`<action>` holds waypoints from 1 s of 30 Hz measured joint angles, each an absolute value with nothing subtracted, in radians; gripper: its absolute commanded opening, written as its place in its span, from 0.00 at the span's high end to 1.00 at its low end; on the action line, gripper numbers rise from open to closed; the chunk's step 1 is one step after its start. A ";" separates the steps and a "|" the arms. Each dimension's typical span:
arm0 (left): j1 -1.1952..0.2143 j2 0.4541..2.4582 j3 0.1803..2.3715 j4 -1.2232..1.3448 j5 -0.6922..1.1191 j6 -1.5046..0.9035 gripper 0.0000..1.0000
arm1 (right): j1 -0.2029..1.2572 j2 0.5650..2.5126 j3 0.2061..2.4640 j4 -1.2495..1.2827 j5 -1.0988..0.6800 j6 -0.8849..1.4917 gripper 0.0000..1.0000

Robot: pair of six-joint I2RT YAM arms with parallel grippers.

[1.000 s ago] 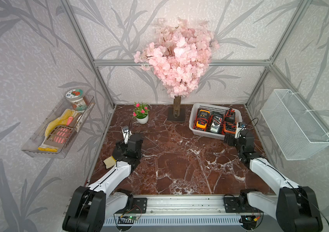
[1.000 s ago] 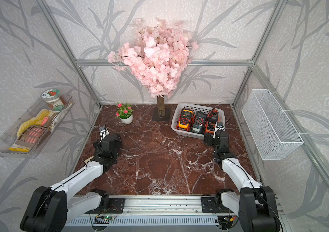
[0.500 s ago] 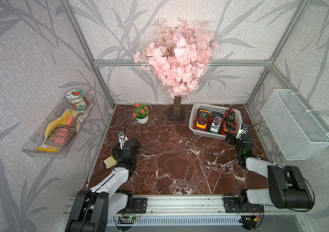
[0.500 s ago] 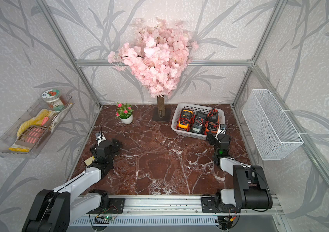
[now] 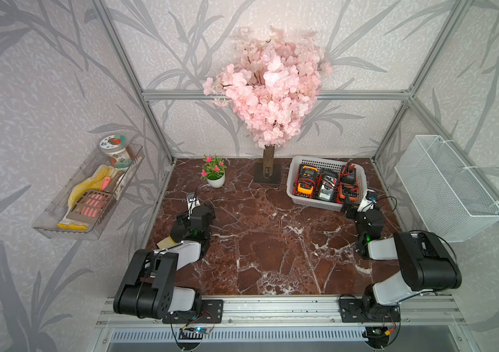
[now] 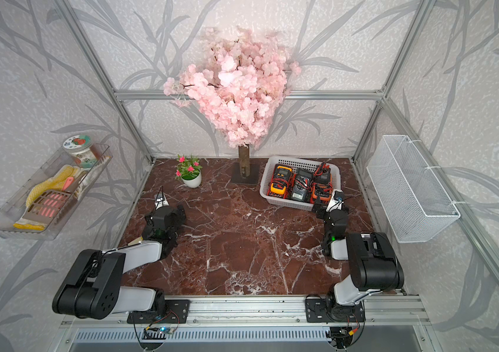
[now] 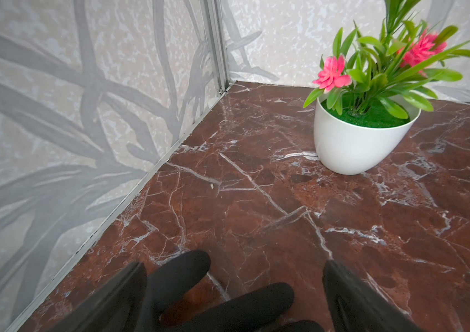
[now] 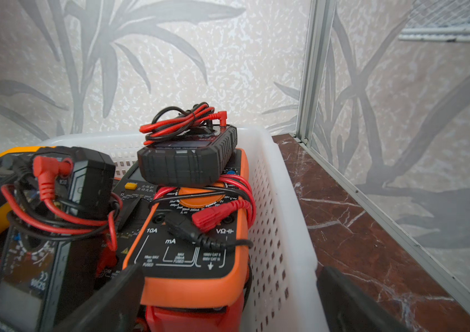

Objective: Put the multimeter into the basket
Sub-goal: Reset both arms

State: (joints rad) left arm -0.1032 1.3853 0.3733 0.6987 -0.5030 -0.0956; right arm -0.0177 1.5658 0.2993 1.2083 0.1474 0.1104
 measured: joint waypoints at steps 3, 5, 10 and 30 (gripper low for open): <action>-0.087 1.413 0.373 0.748 -0.492 -0.089 0.00 | -0.018 1.566 0.300 1.208 0.141 0.105 0.01; -0.070 1.436 0.372 0.781 -0.484 -0.092 0.00 | -0.018 1.566 0.303 1.205 0.136 0.102 0.01; -0.049 1.515 0.371 0.852 -0.469 -0.098 0.00 | -0.018 1.565 0.351 1.137 0.130 0.093 0.01; -0.028 1.529 0.374 0.841 -0.416 -0.108 0.00 | -0.018 1.565 0.371 1.101 0.126 0.087 0.01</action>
State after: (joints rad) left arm -0.0284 1.5288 0.3737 0.8406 -0.4164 -0.1081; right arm -0.0181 1.5646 0.3714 1.1011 0.1261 0.0872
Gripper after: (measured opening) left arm 0.999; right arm 0.993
